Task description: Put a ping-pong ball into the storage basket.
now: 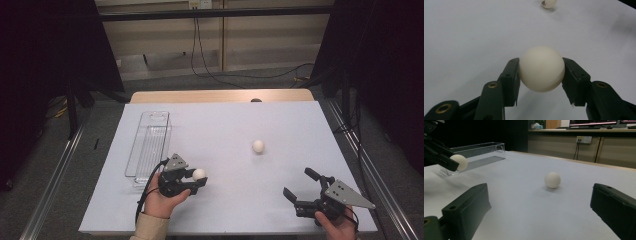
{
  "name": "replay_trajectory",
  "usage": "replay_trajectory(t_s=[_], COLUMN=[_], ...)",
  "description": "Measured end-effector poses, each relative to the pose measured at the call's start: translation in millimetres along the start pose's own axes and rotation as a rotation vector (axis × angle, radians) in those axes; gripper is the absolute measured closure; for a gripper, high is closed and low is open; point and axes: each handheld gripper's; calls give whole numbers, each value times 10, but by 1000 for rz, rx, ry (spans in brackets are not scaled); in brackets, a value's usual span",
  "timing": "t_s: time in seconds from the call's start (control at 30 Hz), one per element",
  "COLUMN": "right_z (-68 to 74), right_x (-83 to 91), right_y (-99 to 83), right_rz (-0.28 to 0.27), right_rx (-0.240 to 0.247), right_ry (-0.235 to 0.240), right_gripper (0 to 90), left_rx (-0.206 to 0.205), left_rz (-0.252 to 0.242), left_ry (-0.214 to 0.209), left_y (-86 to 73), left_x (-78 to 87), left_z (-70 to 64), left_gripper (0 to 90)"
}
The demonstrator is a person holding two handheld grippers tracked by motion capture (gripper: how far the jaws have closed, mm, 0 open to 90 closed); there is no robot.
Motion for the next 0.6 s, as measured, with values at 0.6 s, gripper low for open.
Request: replay_trajectory(t_s=[0.6], right_z=[-3], right_x=[1], right_y=[-1], right_rz=[-3], right_rx=[-3], right_ry=[-1], right_gripper=[18], left_rx=[33], left_rz=[-14], left_ry=[8], left_y=[78], left_x=[96], left_z=[52], left_gripper=[512])
Point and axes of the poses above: each handheld gripper's, and its own axes: x roughly backward along the jaws, y roughly out of its top, z roughly to its left, and after that the axes turned 11 degrees about x, right-handed
